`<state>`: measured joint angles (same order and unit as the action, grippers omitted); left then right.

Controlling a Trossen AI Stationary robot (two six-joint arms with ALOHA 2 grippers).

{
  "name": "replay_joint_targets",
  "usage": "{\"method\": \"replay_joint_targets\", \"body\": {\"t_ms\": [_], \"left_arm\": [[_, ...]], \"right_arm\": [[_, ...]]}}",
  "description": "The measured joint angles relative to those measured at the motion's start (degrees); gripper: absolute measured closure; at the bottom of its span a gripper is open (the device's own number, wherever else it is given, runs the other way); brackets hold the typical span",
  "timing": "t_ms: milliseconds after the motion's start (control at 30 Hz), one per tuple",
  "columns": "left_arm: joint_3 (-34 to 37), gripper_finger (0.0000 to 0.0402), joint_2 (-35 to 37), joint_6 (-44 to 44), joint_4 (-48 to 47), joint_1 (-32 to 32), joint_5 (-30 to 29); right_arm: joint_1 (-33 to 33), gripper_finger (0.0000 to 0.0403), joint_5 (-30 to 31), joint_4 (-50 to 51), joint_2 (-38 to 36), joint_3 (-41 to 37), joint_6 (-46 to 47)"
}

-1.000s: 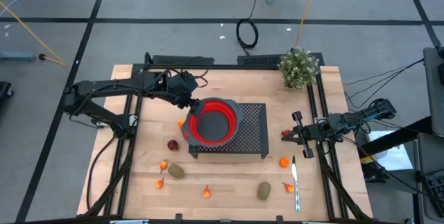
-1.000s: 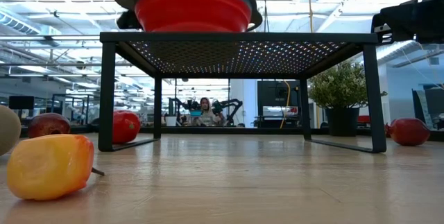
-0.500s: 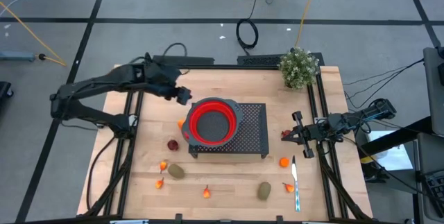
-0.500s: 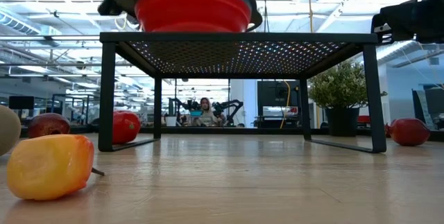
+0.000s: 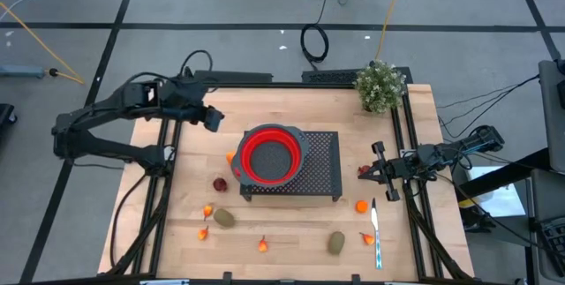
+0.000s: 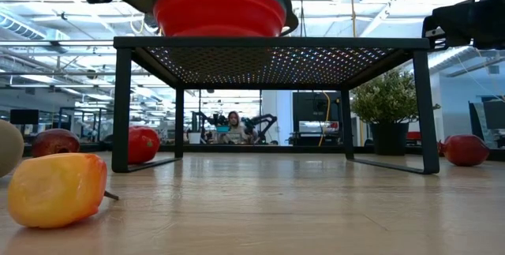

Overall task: Pick & Place Fruit
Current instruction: Put the orange mango into the red strainer bowl on the shelf

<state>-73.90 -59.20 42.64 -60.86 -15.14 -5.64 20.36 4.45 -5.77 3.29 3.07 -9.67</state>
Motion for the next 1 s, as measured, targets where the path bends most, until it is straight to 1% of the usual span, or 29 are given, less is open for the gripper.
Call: {"method": "replay_joint_targets", "body": {"t_ms": [167, 333, 367, 500, 667, 767, 933, 1000], "left_arm": [[-0.01, 0.0325, 1.96, -2.92, 1.06, 0.00, -0.01], [-0.01, 0.0388, 3.44, -6.18, 1.05, 0.00, -0.04], [-0.01, 0.0395, 3.72, -7.25, 1.05, 0.00, -0.03], [-0.01, 0.0388, 4.23, -10.27, 1.09, 0.00, -0.07], [-0.01, 0.0399, 4.28, -12.90, 1.36, 0.00, -0.01], [-0.01, 0.0394, 4.28, -14.12, 1.91, 0.00, 0.17], [0.01, 0.0400, 4.28, -16.62, 4.52, 0.00, 2.34], [0.01, 0.0396, 4.28, -17.63, 4.82, 0.00, 3.07]], "right_arm": [[0.00, 0.0403, 0.00, 0.01, 0.00, 0.00, 0.00], [0.00, 0.0403, 0.00, -0.01, 0.00, 0.00, 0.00], [0.00, 0.0403, 0.00, 0.01, 0.00, 0.00, 0.00], [0.00, 0.0403, 0.00, 0.01, 0.00, -0.01, 0.46], [0.00, 0.0403, 0.00, 0.00, 0.00, -0.01, 6.00], [0.00, 0.0403, 0.00, 0.01, 0.00, 0.00, 9.16], [0.00, 0.0403, 0.00, 0.00, 0.00, 0.00, 9.62], [0.00, 0.0403, 0.00, 0.01, 0.00, 0.00, 9.62]]}}
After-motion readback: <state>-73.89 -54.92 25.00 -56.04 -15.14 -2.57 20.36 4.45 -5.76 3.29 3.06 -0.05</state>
